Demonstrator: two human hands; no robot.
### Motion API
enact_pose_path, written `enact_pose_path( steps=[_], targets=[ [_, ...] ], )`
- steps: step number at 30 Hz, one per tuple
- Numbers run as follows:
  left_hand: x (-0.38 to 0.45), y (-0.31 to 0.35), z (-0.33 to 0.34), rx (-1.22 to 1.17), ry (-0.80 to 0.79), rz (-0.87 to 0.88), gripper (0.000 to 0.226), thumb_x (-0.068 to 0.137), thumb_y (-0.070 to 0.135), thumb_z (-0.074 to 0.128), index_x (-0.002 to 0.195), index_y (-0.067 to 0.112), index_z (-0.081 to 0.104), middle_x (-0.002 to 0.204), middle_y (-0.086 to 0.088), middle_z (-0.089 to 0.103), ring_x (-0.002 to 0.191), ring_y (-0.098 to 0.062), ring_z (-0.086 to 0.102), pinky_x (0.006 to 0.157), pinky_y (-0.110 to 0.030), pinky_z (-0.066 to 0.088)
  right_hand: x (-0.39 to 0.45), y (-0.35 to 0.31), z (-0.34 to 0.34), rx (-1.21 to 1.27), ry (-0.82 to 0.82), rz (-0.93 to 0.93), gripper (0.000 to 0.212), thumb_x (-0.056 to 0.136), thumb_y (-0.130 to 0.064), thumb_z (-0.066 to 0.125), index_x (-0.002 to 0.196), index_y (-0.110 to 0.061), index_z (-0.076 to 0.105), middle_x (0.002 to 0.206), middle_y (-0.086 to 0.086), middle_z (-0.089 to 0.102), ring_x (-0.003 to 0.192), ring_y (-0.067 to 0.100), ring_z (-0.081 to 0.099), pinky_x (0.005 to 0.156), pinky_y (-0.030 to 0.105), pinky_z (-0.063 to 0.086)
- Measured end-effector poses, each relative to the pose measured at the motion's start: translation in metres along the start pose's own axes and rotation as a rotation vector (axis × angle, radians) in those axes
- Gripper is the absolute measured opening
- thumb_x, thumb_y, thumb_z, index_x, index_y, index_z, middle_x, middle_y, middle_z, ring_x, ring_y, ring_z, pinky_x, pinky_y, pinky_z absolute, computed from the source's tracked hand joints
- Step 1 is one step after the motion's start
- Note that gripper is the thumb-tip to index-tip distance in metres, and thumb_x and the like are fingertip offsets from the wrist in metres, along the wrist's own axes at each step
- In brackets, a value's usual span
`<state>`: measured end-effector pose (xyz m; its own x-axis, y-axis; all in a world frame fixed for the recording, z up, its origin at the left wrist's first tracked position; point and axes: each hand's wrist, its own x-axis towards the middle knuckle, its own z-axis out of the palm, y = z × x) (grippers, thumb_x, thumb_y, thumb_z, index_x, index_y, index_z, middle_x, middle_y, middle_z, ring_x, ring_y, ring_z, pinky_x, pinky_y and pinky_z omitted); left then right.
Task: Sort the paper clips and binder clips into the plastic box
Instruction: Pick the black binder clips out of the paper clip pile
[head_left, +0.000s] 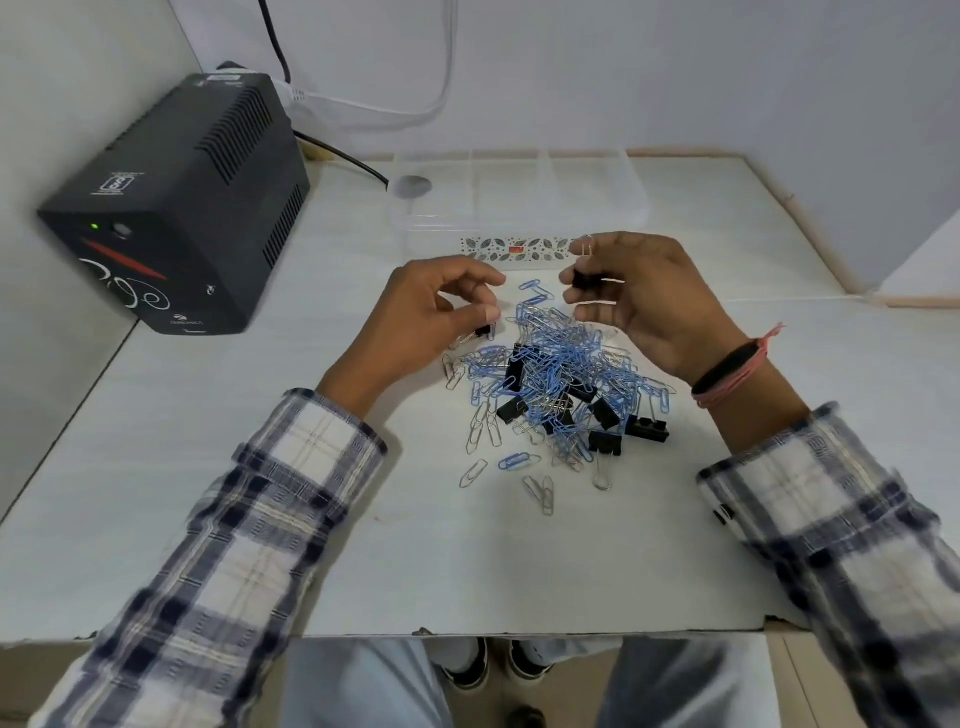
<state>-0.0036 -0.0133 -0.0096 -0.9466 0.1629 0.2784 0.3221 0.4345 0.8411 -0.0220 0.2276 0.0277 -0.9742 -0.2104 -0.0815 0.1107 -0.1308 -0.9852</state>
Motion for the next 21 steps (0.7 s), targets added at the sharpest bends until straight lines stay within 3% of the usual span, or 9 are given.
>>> enact_pose_path(
  steps=[3, 6, 9, 12, 16, 19, 21],
  targets=[
    [-0.002, -0.004, -0.002, 0.268, -0.068, 0.024, 0.041, 0.083, 0.033, 0.083, 0.121, 0.02, 0.074, 0.104, 0.004, 0.07, 0.087, -0.004, 0.058, 0.074, -0.023, 0.043, -0.001, -0.002, 0.003, 0.089, -0.026, 0.078, 0.017, 0.093, 0.0, 0.049, 0.105, -0.002, 0.062, 0.08, 0.014, 0.064, 0.065, 0.024, 0.061, 0.057, 0.032, 0.055],
    [-0.001, -0.008, 0.0, 0.365, -0.141, 0.017, 0.029, 0.086, 0.037, 0.08, 0.109, 0.02, 0.079, 0.099, 0.002, 0.062, 0.085, -0.003, 0.054, 0.074, -0.019, 0.04, 0.001, 0.003, 0.003, 0.083, -0.051, 0.118, 0.011, 0.094, -0.01, 0.051, 0.097, -0.007, 0.061, 0.07, 0.007, 0.055, 0.06, 0.021, 0.049, 0.053, 0.03, 0.047],
    [0.0, -0.008, 0.0, 0.393, -0.137, 0.033, 0.018, 0.088, 0.036, 0.077, 0.097, 0.021, 0.081, 0.086, 0.005, 0.06, 0.074, 0.001, 0.053, 0.065, -0.015, 0.035, 0.001, 0.011, 0.002, -0.242, -0.101, 0.003, 0.009, 0.094, -0.013, 0.062, 0.09, -0.006, 0.066, 0.061, -0.002, 0.05, 0.056, 0.017, 0.041, 0.051, 0.029, 0.04],
    [-0.001, -0.009, -0.002, 0.378, -0.113, 0.029, 0.018, 0.086, 0.037, 0.079, 0.092, 0.019, 0.079, 0.08, 0.01, 0.063, 0.069, 0.003, 0.053, 0.062, -0.016, 0.037, -0.004, 0.016, 0.003, -0.582, -0.203, -0.109, 0.007, 0.092, -0.011, 0.068, 0.094, -0.007, 0.073, 0.058, -0.003, 0.056, 0.054, 0.02, 0.042, 0.052, 0.027, 0.038],
    [-0.003, -0.008, -0.001, 0.285, -0.058, 0.029, 0.019, 0.086, 0.036, 0.079, 0.09, 0.018, 0.078, 0.08, 0.005, 0.068, 0.07, -0.002, 0.056, 0.067, -0.027, 0.048, -0.008, 0.015, 0.002, -0.876, -0.338, -0.2, 0.008, 0.089, -0.011, 0.071, 0.094, -0.014, 0.077, 0.056, 0.007, 0.044, 0.053, 0.017, 0.04, 0.058, 0.025, 0.036],
    [-0.003, -0.007, -0.001, 0.147, 0.006, 0.014, 0.018, 0.089, 0.031, 0.077, 0.09, 0.013, 0.077, 0.078, -0.002, 0.072, 0.072, -0.019, 0.068, 0.074, -0.043, 0.06, -0.011, 0.004, -0.004, -0.88, -0.397, -0.166, 0.004, 0.087, -0.011, 0.076, 0.09, -0.014, 0.077, 0.056, 0.003, 0.039, 0.052, 0.013, 0.039, 0.058, 0.022, 0.038],
    [-0.002, -0.008, 0.0, 0.109, 0.035, -0.003, 0.018, 0.088, 0.03, 0.078, 0.09, 0.012, 0.076, 0.078, -0.003, 0.071, 0.074, -0.028, 0.069, 0.074, -0.05, 0.06, -0.012, -0.004, -0.013, -0.868, -0.461, -0.095, 0.011, 0.084, -0.015, 0.081, 0.093, -0.014, 0.075, 0.056, -0.001, 0.037, 0.05, 0.01, 0.037, 0.056, 0.018, 0.036]
  ],
)
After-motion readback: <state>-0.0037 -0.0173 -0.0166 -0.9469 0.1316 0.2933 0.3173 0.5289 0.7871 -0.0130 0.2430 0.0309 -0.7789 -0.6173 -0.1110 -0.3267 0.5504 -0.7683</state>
